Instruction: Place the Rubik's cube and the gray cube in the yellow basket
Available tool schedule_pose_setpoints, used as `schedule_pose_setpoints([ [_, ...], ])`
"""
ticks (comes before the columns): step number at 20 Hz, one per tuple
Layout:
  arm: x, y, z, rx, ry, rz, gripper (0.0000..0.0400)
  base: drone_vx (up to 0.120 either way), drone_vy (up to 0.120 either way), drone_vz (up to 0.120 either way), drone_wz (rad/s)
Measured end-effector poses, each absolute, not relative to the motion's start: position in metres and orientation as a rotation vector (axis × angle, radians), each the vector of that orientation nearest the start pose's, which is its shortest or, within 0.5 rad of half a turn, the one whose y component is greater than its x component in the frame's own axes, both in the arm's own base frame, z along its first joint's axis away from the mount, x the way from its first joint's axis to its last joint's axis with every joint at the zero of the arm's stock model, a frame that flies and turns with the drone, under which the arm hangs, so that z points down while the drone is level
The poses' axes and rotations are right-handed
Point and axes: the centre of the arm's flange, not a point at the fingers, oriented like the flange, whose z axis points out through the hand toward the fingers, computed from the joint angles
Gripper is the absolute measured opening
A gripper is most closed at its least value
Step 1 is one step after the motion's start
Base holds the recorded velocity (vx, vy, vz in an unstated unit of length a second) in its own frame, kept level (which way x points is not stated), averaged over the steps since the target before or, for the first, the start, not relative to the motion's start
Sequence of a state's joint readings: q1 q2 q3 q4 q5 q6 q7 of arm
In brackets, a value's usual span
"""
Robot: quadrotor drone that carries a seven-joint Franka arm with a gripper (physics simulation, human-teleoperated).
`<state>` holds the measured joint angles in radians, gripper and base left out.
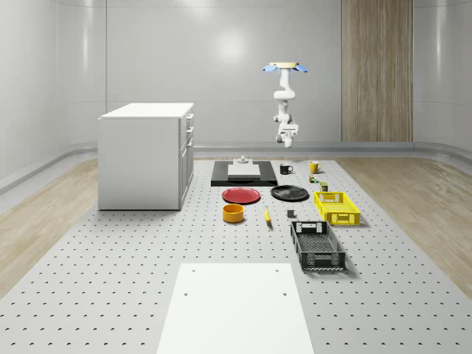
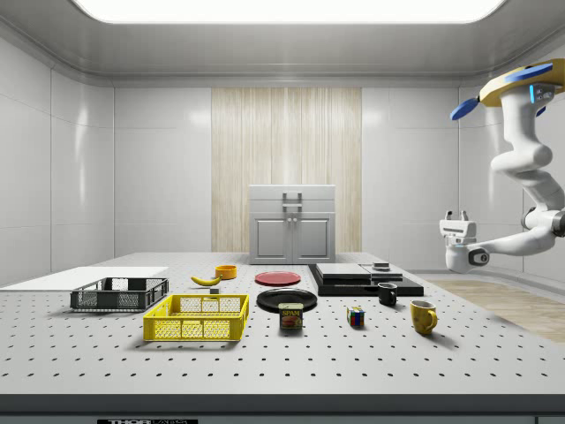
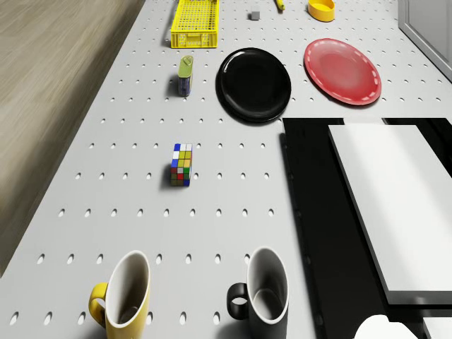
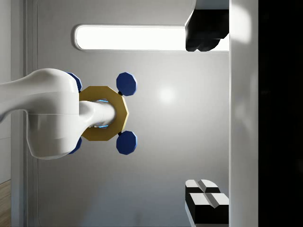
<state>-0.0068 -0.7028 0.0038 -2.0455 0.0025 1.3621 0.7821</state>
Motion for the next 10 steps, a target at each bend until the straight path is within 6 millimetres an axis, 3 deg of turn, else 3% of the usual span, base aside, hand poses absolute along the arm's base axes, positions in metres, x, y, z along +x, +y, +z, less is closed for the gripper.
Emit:
schedule_pose_setpoints([
  [10, 0.3036, 0.0001, 0.6912, -2.893, 1.198, -0.040, 0.0400, 0.120, 0.120, 0.000, 0.000],
])
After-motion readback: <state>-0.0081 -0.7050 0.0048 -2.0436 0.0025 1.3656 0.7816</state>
